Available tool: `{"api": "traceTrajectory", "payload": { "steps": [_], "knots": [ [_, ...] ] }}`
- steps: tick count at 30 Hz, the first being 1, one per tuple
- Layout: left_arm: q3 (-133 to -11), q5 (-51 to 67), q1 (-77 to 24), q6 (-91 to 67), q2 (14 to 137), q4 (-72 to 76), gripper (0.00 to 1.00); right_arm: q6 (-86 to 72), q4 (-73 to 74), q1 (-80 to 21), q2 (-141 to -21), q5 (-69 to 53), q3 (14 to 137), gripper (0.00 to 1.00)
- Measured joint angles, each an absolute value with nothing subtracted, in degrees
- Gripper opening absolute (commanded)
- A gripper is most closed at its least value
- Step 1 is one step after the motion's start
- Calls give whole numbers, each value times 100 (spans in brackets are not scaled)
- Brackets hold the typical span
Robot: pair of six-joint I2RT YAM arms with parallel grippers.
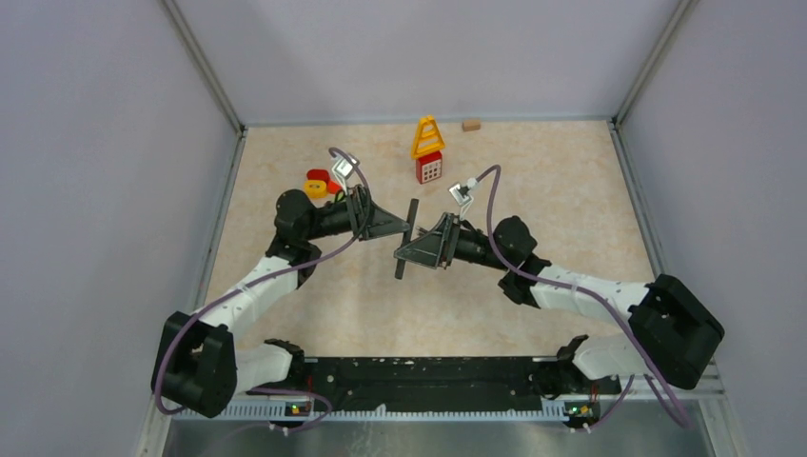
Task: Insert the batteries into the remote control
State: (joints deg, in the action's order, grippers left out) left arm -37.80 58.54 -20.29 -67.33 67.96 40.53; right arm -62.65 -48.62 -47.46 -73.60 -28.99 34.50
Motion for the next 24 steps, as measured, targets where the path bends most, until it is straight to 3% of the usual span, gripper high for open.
{"api": "traceTrajectory", "payload": {
  "steps": [3, 8, 10, 12, 18, 24],
  "knots": [
    [-3752, 5774, -2029, -6869, 6794, 4257, 38, -6246, -5015, -4746, -7502, -3013, 3459, 42],
    [-3603, 5546, -2029, -6976, 6737, 4460, 68, -6206, -4912, -4746, -7607, -3030, 3570, 36],
    [-3577, 5402, -2029, -6965, 6689, 4469, 87, -6206, -4805, -4748, -7625, -2987, 3675, 35],
    [-3570, 5234, -2029, -6842, 6593, 4377, 98, -6226, -4644, -4748, -7625, -2880, 3771, 35],
    [-3577, 4427, -2029, -5686, 5857, 3072, 98, -6707, -3723, -4748, -7631, -2272, 4034, 34],
    [-3579, 3371, -2169, -4217, 5258, 1702, 83, -7649, -2231, -4587, -8029, -1817, 4539, 30]
  ]
}}
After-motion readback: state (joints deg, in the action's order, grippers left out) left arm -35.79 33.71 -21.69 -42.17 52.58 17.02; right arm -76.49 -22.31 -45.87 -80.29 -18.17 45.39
